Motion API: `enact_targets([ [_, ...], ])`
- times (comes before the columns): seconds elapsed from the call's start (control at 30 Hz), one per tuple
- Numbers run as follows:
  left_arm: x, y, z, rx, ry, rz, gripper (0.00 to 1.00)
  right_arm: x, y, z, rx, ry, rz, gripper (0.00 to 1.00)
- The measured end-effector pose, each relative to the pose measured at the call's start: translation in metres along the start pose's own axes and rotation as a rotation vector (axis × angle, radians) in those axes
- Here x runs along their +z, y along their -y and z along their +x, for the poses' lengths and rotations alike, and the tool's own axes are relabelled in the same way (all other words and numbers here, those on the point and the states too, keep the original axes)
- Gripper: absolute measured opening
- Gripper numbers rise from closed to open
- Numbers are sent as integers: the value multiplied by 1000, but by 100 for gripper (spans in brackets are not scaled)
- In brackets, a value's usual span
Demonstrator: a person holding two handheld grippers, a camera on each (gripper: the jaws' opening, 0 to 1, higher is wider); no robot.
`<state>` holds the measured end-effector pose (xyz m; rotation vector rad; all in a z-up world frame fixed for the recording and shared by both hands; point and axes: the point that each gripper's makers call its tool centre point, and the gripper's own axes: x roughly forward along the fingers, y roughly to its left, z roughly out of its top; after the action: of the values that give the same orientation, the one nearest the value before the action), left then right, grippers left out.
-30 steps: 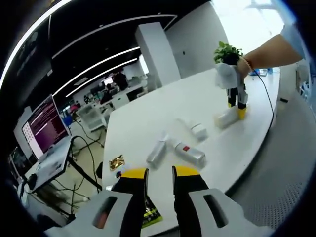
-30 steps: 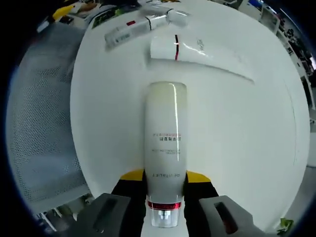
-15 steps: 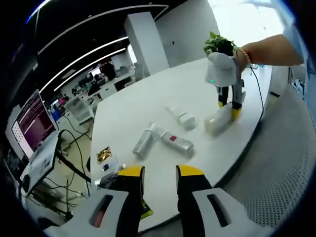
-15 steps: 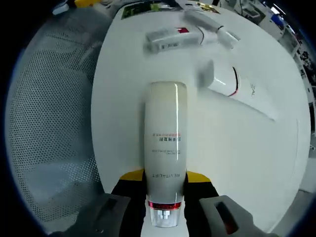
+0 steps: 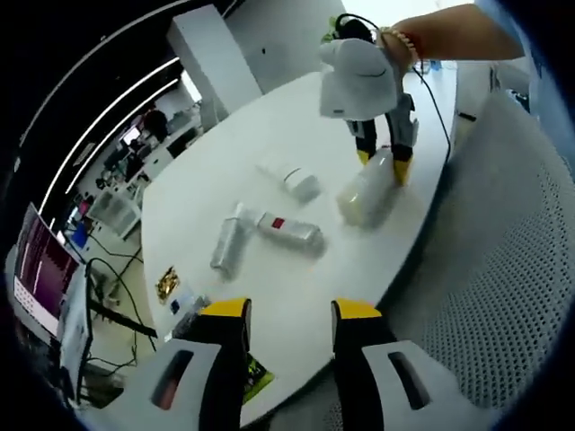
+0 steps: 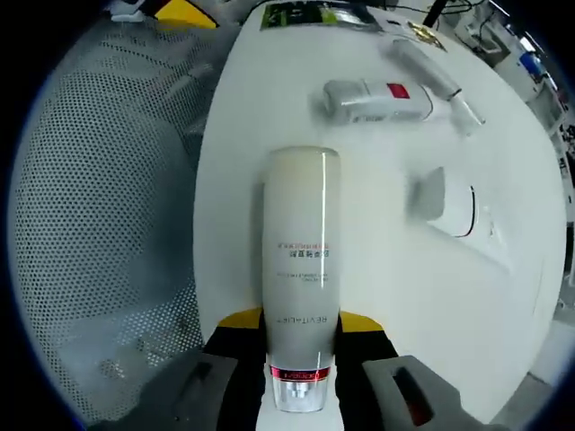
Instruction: Arrange the skincare products in the storage area until every visible bottle or jar stands upright without overlapping.
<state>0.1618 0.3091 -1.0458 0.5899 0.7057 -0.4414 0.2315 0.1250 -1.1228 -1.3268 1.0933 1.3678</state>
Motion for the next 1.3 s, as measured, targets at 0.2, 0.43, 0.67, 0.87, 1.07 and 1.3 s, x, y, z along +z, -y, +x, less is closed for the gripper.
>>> enact_targets([
  [0.2, 9, 11, 8, -118, 8, 69, 34, 12, -7, 1, 0, -3, -51, 22],
  [0.43, 23, 35, 40, -328, -91, 23, 35, 20, -12, 1, -1, -3, -94, 23],
  [0.67, 33, 64, 66, -509, -165, -210, 36, 22, -13, 1, -1, -3, -89, 23],
  [0.87, 42, 72, 85, -516, -24, -207, 33, 23, -15, 1, -1, 18, -90, 23],
  [1.07, 48, 77, 83, -507, 1, -123, 29, 29, -18, 0, 3, 66, -93, 23],
  [1.3, 44, 78, 85, -501, 2, -47, 28, 32, -20, 0, 8, 132, -101, 23],
])
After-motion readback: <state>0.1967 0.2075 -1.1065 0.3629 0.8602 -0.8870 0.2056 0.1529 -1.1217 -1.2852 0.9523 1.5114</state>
